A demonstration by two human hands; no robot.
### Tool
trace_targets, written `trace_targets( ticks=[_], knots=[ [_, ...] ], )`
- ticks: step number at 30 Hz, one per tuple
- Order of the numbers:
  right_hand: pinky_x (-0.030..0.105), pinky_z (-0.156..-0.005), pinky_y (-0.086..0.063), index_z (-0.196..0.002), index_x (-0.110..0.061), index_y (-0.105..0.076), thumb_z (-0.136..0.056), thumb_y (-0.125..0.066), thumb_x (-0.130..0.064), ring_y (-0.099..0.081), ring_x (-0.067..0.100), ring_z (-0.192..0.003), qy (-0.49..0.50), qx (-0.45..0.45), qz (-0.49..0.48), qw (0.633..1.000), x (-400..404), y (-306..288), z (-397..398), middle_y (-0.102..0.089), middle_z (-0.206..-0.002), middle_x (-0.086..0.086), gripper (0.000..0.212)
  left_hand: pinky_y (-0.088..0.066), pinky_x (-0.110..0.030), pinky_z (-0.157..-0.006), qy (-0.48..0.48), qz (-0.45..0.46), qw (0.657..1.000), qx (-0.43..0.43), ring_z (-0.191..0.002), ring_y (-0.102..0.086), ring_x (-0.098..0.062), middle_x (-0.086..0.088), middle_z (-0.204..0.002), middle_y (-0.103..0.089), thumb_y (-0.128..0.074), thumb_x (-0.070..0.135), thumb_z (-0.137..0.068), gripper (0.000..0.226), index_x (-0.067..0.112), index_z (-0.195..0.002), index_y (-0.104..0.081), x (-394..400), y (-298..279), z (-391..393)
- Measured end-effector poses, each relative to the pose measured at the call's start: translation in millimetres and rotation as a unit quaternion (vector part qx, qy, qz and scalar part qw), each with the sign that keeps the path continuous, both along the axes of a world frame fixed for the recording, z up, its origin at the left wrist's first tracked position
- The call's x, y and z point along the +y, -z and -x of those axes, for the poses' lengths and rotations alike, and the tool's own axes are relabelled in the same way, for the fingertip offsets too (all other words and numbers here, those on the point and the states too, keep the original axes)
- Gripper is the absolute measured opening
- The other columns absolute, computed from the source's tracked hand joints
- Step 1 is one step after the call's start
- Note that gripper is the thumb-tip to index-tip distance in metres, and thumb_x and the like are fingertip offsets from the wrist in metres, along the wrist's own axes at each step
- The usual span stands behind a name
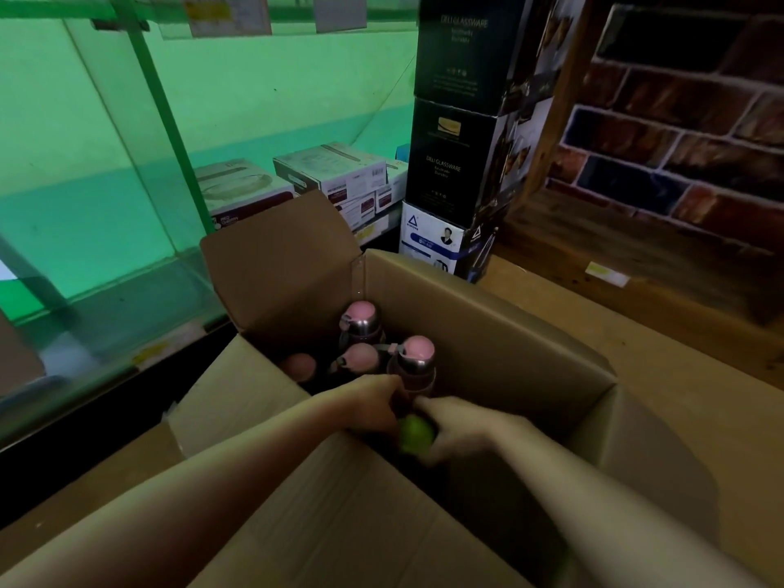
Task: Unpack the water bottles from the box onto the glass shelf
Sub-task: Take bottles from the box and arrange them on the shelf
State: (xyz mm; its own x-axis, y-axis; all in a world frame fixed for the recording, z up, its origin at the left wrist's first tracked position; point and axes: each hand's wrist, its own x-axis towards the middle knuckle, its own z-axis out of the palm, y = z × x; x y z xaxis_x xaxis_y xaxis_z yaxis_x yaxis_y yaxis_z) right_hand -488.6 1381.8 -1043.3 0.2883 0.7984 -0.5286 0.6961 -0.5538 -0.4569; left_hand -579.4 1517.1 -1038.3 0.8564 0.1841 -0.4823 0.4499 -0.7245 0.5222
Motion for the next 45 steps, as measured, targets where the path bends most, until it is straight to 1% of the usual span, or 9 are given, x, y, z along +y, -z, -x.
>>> trace_targets(
  ticks=[4, 7, 11, 16, 20, 22, 27, 41, 45],
  knots=[
    [0.027, -0.079, -0.045, -0.105, -0.022, -0.049, -0.074, -0.074, -0.033, -0.056, 0.015, -0.099, 0.096, 0.042, -0.106, 0.989, 3, -32, -24, -0.057, -0.112, 0.001, 0.042, -0.043, -0.022, -0.090, -0.062, 0.129, 0.989, -0.038, -0.106, -0.053, -0.010, 0.008, -0.113, -0.055, -0.080, 0.017, -0.069, 0.069, 0.018, -0.128, -0.044, 4, -19, 1],
    [0.033, -0.082, -0.049, -0.101, -0.022, -0.050, -0.072, -0.075, -0.037, -0.058, 0.016, -0.095, 0.170, 0.081, -0.219, 0.957, 10, -65, -33, -0.060, -0.104, 0.000, 0.041, -0.049, -0.037, -0.097, -0.113, 0.259, 0.954, -0.100, -0.112, -0.058, -0.013, 0.007, -0.122, -0.060, -0.086, 0.026, -0.059, 0.088, 0.027, -0.134, -0.041, 12, -36, 0],
    [0.037, -0.086, -0.051, -0.103, -0.019, -0.053, -0.053, -0.071, -0.054, -0.062, 0.020, -0.098, 0.227, 0.114, -0.364, 0.896, 31, -104, -26, -0.063, -0.107, 0.004, 0.064, -0.055, -0.042, -0.085, -0.172, 0.297, 0.914, -0.215, -0.104, -0.063, -0.015, 0.006, -0.120, -0.061, -0.082, 0.026, -0.067, 0.075, 0.037, -0.128, -0.040, 21, -71, 2],
    [0.034, -0.086, -0.050, -0.099, -0.022, -0.055, -0.069, -0.073, -0.042, -0.061, 0.020, -0.103, 0.209, 0.129, -0.447, 0.860, 59, -153, -8, -0.061, -0.103, -0.001, 0.040, -0.054, -0.046, -0.089, -0.195, 0.335, 0.862, -0.326, -0.107, -0.065, -0.021, 0.001, -0.120, -0.063, -0.083, 0.022, -0.059, 0.071, 0.037, -0.119, -0.048, 40, -115, 19],
    [0.037, -0.096, -0.050, -0.114, -0.020, -0.056, -0.072, -0.074, -0.040, -0.061, 0.015, -0.106, 0.161, 0.142, -0.484, 0.848, 81, -183, 17, -0.064, -0.110, -0.002, 0.050, -0.053, -0.049, -0.089, -0.228, 0.339, 0.835, -0.369, -0.106, -0.066, -0.026, -0.004, -0.121, -0.065, -0.089, 0.024, -0.054, 0.074, 0.035, -0.118, -0.053, 59, -147, 46],
    [0.032, -0.094, -0.049, -0.119, -0.018, -0.055, -0.067, -0.074, -0.046, -0.060, 0.014, -0.109, 0.125, 0.146, -0.504, 0.842, 97, -201, 38, -0.064, -0.115, -0.002, 0.062, -0.054, -0.044, -0.090, -0.257, 0.314, 0.823, -0.397, -0.106, -0.066, -0.024, -0.007, -0.122, -0.065, -0.090, 0.025, -0.053, 0.085, 0.024, -0.127, -0.049, 71, -166, 69],
    [0.031, -0.088, -0.052, -0.127, -0.023, -0.049, -0.066, -0.075, -0.044, -0.062, 0.014, -0.109, 0.036, 0.176, -0.522, 0.834, 127, -240, 84, -0.060, -0.123, 0.000, 0.070, -0.058, -0.036, -0.072, -0.284, 0.249, 0.818, -0.434, -0.090, -0.069, -0.016, -0.001, -0.110, -0.069, -0.070, 0.017, -0.078, 0.050, 0.025, -0.123, -0.049, 86, -227, 133],
    [0.012, -0.072, -0.052, -0.122, -0.024, -0.050, -0.075, -0.075, -0.032, -0.061, -0.002, -0.086, -0.165, 0.190, -0.555, 0.792, 245, -389, 284, -0.060, -0.103, -0.014, 0.053, -0.056, -0.048, -0.081, -0.345, 0.068, 0.799, -0.488, -0.098, -0.070, -0.023, 0.004, -0.112, -0.071, -0.088, 0.057, -0.027, 0.101, 0.038, -0.121, -0.056, 164, -392, 371],
    [0.024, -0.083, -0.054, -0.130, -0.024, -0.045, -0.074, -0.074, -0.041, -0.061, 0.005, -0.098, -0.213, 0.176, -0.549, 0.789, 289, -422, 357, -0.059, -0.116, -0.008, 0.065, -0.058, -0.035, -0.059, -0.370, 0.022, 0.778, -0.507, -0.091, -0.072, -0.021, 0.006, -0.109, -0.072, -0.086, 0.062, -0.021, 0.102, 0.041, -0.117, -0.059, 187, -423, 450]
  ],
)
